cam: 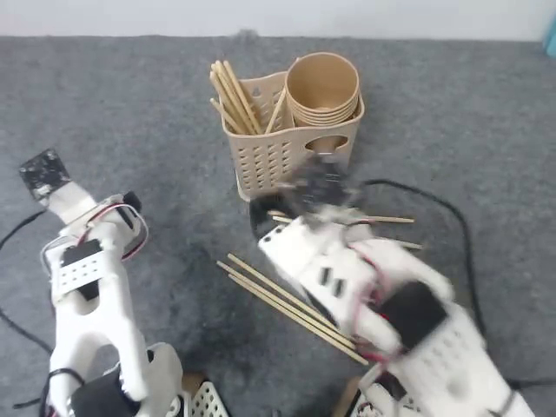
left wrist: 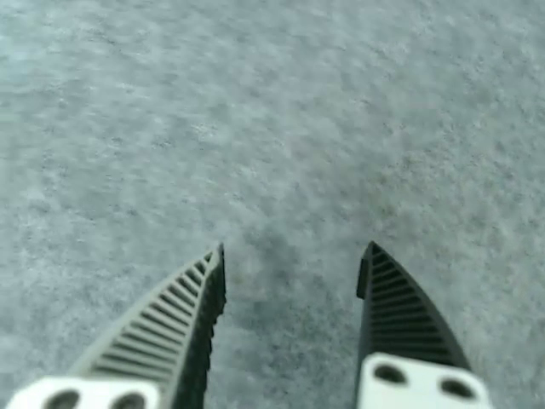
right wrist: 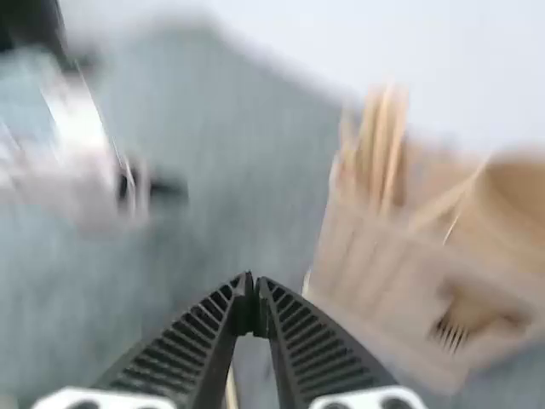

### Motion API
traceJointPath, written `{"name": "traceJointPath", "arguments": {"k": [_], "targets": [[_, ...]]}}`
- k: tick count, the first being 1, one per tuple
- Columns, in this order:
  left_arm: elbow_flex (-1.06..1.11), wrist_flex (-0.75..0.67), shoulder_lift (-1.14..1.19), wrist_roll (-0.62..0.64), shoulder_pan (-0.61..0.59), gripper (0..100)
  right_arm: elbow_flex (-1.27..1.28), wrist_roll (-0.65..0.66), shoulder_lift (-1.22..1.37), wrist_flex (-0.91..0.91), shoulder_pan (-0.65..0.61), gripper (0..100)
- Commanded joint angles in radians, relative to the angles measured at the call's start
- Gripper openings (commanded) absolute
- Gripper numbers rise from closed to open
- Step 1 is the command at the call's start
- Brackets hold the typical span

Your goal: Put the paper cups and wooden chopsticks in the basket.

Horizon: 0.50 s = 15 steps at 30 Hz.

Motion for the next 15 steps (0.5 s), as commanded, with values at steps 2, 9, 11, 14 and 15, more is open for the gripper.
{"name": "traceJointPath", "arguments": {"k": [2, 9, 11, 14, 15], "targets": [[-0.048, -0.018, -0.002, 0.060, -0.015, 24, 0.233, -0.077, 0.077, -0.153, 0.013, 11.0], [-0.051, -0.020, -0.002, 0.068, -0.041, 24, 0.334, -0.112, 0.357, -0.472, -0.004, 12.8], [-0.051, -0.021, -0.002, 0.074, -0.041, 24, 0.334, -0.110, 0.450, -0.559, -0.039, 9.0], [-0.053, -0.023, 0.000, 0.117, -0.044, 24, 0.334, -0.104, 0.575, -0.664, -0.097, 7.7], [-0.054, -0.023, 0.002, 0.118, -0.052, 24, 0.334, -0.104, 0.611, -0.690, -0.114, 8.3]]}}
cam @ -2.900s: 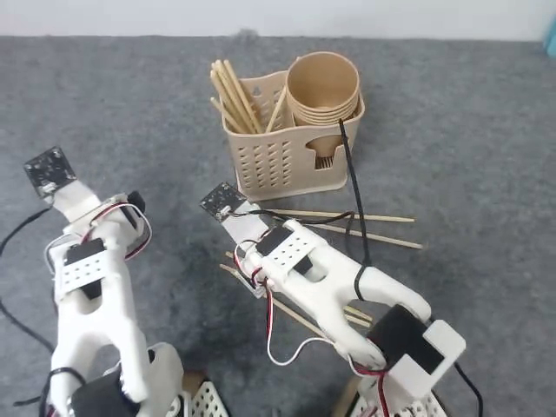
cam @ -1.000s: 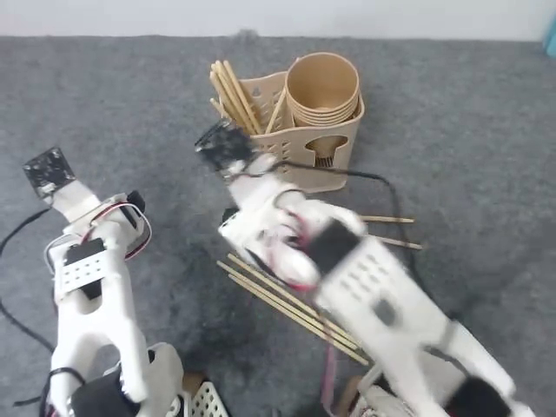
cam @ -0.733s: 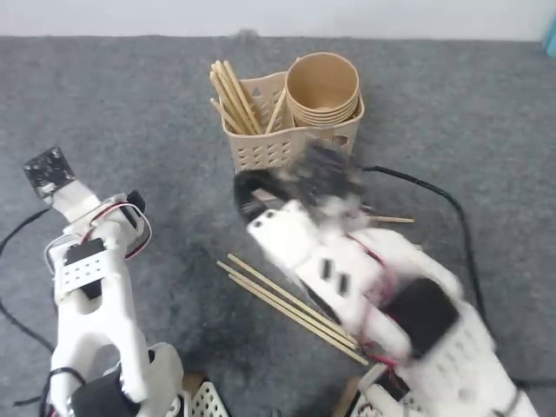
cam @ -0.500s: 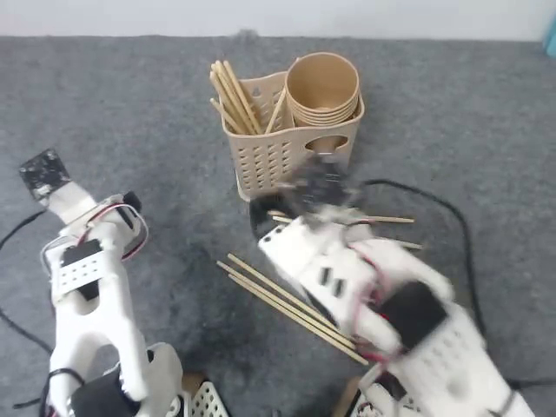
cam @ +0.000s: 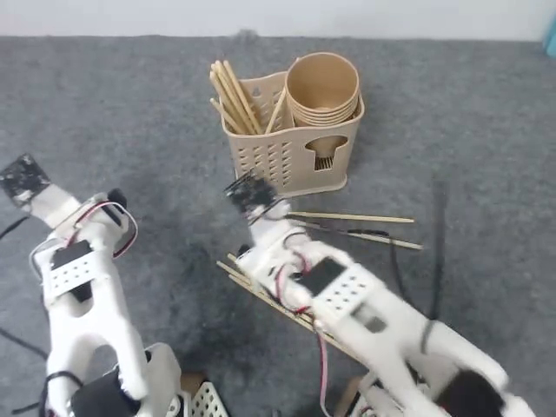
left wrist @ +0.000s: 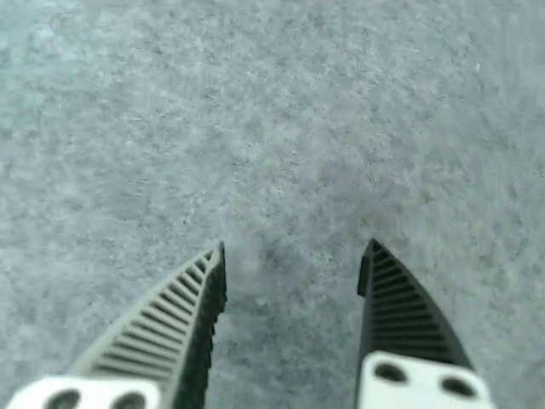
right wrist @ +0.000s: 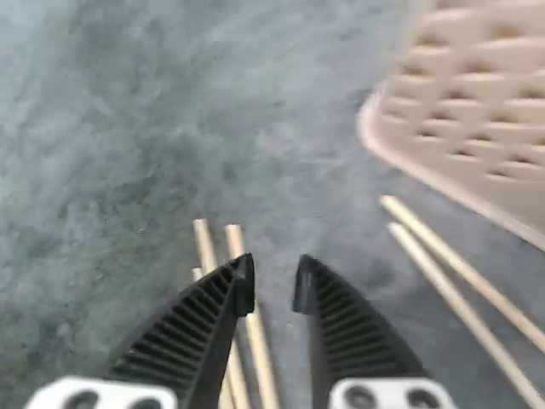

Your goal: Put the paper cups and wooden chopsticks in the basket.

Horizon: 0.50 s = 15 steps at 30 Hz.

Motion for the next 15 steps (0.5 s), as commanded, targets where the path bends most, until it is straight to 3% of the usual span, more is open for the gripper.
{"name": "traceJointPath", "arguments": {"k": [1, 6, 9, 15], "targets": [[-0.048, -0.025, 0.012, 0.028, -0.018, 24, -0.006, -0.005, 0.111, -0.120, -0.062, 8.9], [-0.151, -0.009, 0.166, 0.031, -0.023, 24, -0.077, -0.005, 0.280, -0.137, -0.070, 11.0], [-0.246, 0.072, 0.252, 0.029, -0.041, 24, -0.118, -0.003, 0.355, -0.137, -0.064, 11.0], [-0.298, 0.112, 0.298, 0.026, -0.044, 24, -0.170, -0.003, 0.380, -0.088, -0.061, 10.2]]}}
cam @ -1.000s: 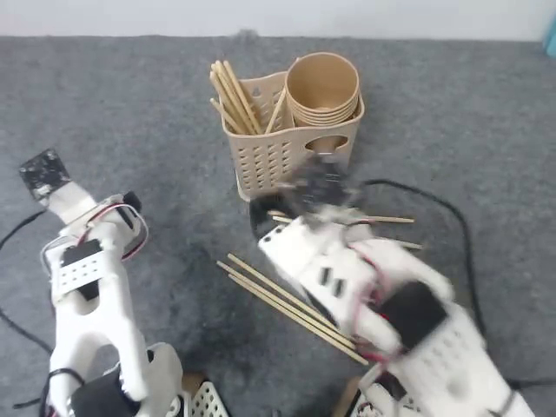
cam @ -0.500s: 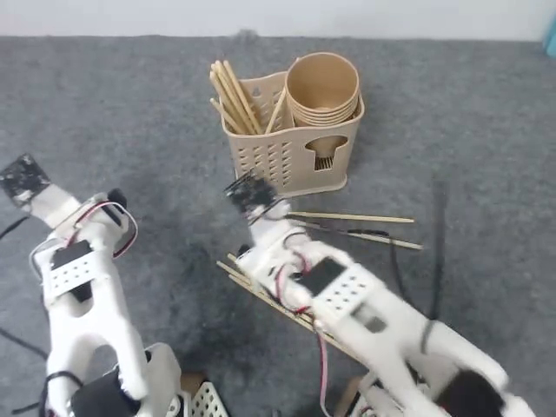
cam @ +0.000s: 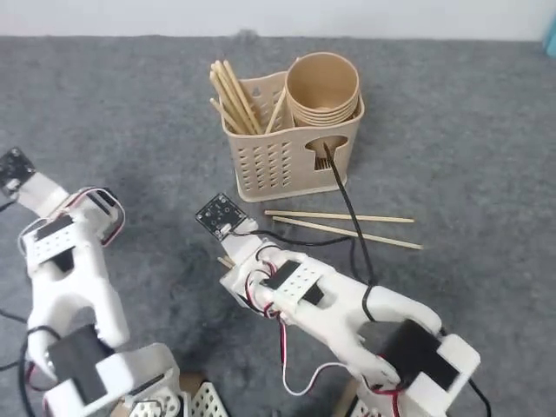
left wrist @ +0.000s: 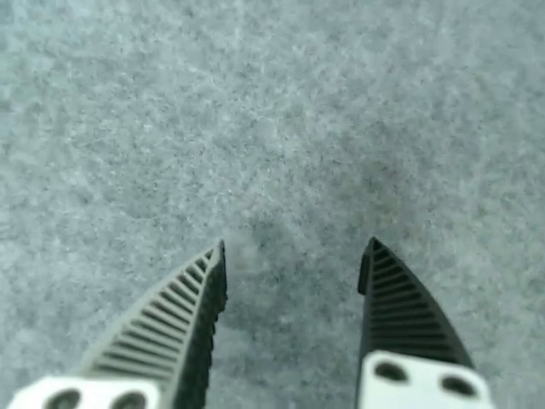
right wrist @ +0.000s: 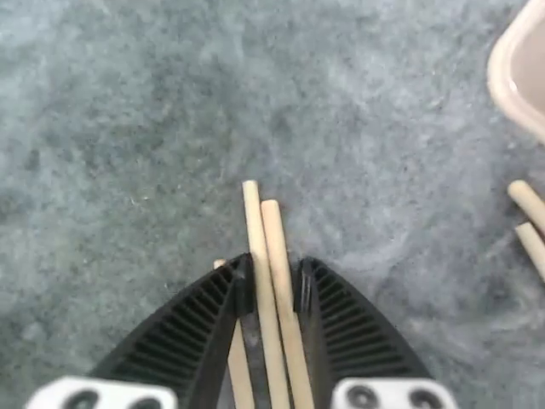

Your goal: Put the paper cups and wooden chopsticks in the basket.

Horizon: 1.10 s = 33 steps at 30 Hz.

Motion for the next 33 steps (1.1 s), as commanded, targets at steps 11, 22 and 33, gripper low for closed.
{"name": "traceJointPath", "arguments": {"k": [11, 22, 33], "targets": [[-0.048, 0.006, -0.005, 0.008, -0.005, 24, -0.112, -0.003, -0.021, 0.105, 0.004, 0.8], [-0.050, 0.006, -0.005, 0.008, -0.003, 24, -0.129, -0.003, -0.352, 0.234, 0.028, 0.8], [-0.045, 0.011, -0.006, -0.046, 0.038, 24, -0.138, -0.003, -0.958, 0.084, 0.182, 0.8]]}}
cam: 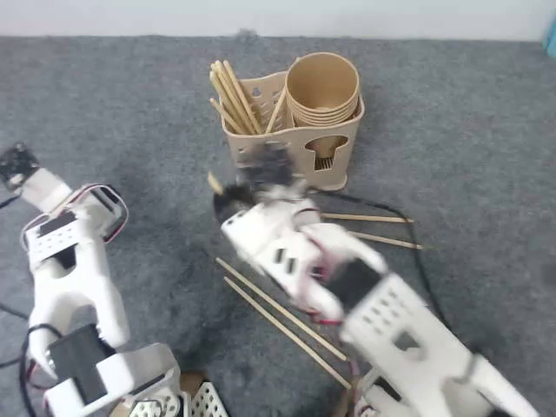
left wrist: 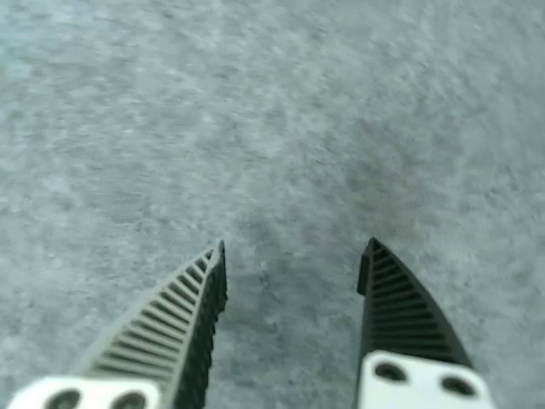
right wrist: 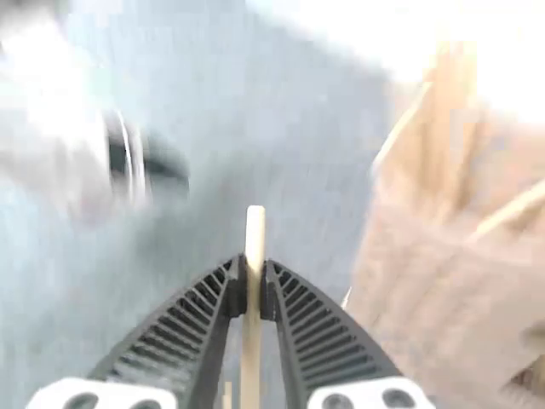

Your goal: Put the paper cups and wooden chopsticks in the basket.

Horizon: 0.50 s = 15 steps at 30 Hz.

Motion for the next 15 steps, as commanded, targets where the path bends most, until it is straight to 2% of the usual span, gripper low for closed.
{"name": "traceJointPath", "arguments": {"k": [1, 5, 11, 15], "targets": [[-0.035, 0.009, -0.012, -0.029, 0.012, 24, -0.058, -0.002, -0.165, -0.130, 0.082, 0.8], [0.051, -0.008, -0.118, -0.035, 0.063, 24, -0.058, -0.006, -0.185, -0.355, 0.145, 0.8], [0.308, -0.189, -0.388, -0.124, 0.124, 24, -0.061, -0.003, -0.151, -0.687, 0.157, 0.8], [0.400, -0.204, -0.520, -0.130, 0.163, 24, -0.063, -0.002, -0.062, -0.897, 0.182, 0.8]]}}
